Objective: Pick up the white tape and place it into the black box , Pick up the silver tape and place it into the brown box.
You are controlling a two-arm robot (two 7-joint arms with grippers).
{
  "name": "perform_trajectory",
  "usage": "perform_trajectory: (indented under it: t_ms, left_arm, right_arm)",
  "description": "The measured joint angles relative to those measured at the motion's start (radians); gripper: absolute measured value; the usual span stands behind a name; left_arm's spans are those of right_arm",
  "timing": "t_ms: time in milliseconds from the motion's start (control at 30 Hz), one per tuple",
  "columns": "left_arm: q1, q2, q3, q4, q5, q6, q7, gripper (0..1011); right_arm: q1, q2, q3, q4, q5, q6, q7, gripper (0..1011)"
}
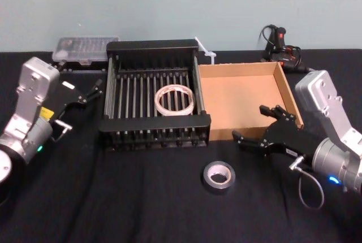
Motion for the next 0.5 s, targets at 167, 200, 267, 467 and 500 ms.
perform_trajectory:
  t_ms: [167, 200, 267, 467, 500]
  left_arm:
    - [0.0, 0.0, 0.0, 0.0, 0.0, 0.0, 0.0, 1001]
    - [0.0, 0.0, 0.0, 0.0, 0.0, 0.0, 0.0, 1001]
    - [0.0, 0.0, 0.0, 0.0, 0.0, 0.0, 0.0, 1002]
    - [0.0, 0.0, 0.0, 0.0, 0.0, 0.0, 0.0, 1001]
    - [0.0, 0.0, 0.0, 0.0, 0.0, 0.0, 0.0, 1001]
  right_arm:
    - [-0.007, 0.011, -0.015, -0.014, -0.014, 0.024, 0.004, 1002]
    - [-0.008, 0.012, -0.019, -0.015, -0.017, 0.032, 0.006, 1002]
    - [-0.008, 0.012, -0.024, -0.015, -0.021, 0.039, 0.008, 1003]
    - [0.001, 0.008, -0.044, 0.0, -0.031, 0.055, 0.019, 1003]
    - [0.005, 0.005, -0.049, 0.005, -0.032, 0.057, 0.022, 1002]
